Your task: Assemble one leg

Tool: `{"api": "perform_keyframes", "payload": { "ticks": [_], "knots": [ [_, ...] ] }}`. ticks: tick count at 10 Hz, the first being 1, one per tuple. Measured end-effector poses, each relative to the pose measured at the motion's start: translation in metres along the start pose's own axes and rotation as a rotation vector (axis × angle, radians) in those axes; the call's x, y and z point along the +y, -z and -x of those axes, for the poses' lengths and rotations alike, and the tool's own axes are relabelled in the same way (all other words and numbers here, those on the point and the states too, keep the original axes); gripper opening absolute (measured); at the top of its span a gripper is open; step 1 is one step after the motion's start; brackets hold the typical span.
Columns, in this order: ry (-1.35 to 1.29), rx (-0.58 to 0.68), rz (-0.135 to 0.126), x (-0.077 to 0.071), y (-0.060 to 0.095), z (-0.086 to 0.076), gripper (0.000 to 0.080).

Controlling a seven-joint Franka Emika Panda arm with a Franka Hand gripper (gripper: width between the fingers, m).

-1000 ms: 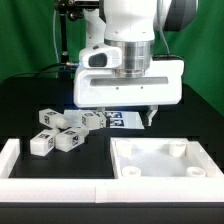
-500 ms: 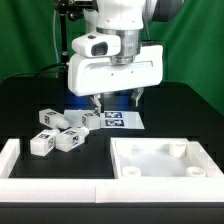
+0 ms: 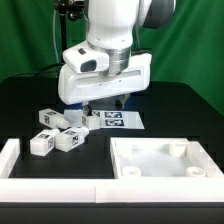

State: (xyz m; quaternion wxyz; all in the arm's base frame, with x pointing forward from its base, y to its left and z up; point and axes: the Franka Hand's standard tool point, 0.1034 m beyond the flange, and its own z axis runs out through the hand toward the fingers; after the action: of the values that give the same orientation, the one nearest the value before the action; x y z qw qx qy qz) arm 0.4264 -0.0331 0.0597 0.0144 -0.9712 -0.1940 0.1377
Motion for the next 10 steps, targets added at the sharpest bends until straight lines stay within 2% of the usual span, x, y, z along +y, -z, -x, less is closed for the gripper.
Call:
{"api": "perform_keyframes", "payload": {
  "ticks": [1,2,5,6,7,8,10],
  "knots": [
    [-0.022,-0.081,-0.011,-0.006,-0.004,0.013,0.0649],
    [-0.049,-0.129,-0.020,-0.015,-0.006,0.017,0.0649],
    [-0.040,-0.326,-0.066,-0.022,-0.009,0.016,0.0649],
    [-0.028,-0.384,-0.066,-0.021,-0.014,0.018,0.0649],
    [-0.004,-0.455,-0.050,-0.019,-0.025,0.029,0.0649],
    [0.024,-0.551,-0.031,-0.013,-0.028,0.041,0.0649],
    [0.018,-0.549,-0.030,-0.005,-0.032,0.042,0.0649]
  ]
}}
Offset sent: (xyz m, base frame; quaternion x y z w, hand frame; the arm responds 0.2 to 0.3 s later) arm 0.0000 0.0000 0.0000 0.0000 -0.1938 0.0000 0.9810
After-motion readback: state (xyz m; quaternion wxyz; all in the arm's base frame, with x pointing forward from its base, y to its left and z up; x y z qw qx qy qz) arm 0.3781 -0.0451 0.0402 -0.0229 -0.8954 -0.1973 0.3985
